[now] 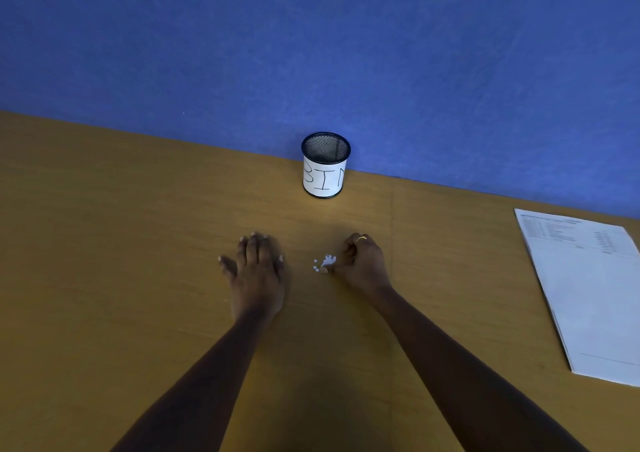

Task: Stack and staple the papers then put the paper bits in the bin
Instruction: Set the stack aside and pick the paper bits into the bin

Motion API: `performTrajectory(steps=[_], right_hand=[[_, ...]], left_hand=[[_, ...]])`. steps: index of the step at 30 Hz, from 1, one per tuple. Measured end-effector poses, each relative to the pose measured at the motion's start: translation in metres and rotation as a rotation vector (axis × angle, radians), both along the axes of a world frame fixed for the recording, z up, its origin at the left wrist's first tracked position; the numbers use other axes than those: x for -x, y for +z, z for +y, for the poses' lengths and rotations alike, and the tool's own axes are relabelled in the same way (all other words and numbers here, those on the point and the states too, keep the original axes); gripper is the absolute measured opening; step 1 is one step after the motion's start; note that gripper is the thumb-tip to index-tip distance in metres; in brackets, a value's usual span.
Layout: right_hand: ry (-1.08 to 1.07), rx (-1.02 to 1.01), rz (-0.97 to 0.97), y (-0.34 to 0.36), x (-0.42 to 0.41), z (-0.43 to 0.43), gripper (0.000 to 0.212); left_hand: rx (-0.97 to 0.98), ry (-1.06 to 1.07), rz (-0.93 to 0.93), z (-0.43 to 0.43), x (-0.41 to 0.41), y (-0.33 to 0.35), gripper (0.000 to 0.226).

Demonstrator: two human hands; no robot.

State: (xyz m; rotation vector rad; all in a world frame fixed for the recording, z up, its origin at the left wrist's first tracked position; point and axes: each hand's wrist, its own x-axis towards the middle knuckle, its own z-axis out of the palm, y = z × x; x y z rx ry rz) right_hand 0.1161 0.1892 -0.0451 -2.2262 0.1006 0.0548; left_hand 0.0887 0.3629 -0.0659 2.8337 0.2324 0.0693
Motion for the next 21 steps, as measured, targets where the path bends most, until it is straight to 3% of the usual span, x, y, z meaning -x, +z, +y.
performTrajectory(steps=[4, 7, 10, 13, 16, 18, 21], right_hand=[[-0.053, 0.07, -0.05, -0.005, -0.002, 0.006, 0.02], [0.031, 0.116, -0.189, -0.009, 0.008, 0.008, 0.007], [0.237, 0.306, -0.352, -0.014, 0.021, 0.009, 0.024], [0.406, 0.561, -0.461, -0.016, 0.028, 0.007, 0.037], [0.473, 0.78, -0.441, -0.015, 0.031, 0.002, 0.048], [0.485, 0.863, -0.414, -0.013, 0.031, -0.001, 0.053], [0.478, 0.941, -0.358, -0.011, 0.028, -0.004, 0.058]], left_hand=[[0.017, 0.002, 0.002, 0.0, 0.0, 0.001, 0.053], [0.009, 0.004, -0.002, 0.0, -0.001, 0.001, 0.06], [-0.003, -0.002, -0.044, 0.0, 0.0, 0.0, 0.082], [-0.005, -0.007, -0.046, 0.0, 0.0, -0.001, 0.085], [0.008, -0.006, -0.017, 0.0, 0.0, 0.001, 0.074], [0.017, -0.003, 0.001, 0.0, 0.0, 0.0, 0.057], [0.028, -0.003, 0.002, 0.0, 0.0, 0.001, 0.053]])
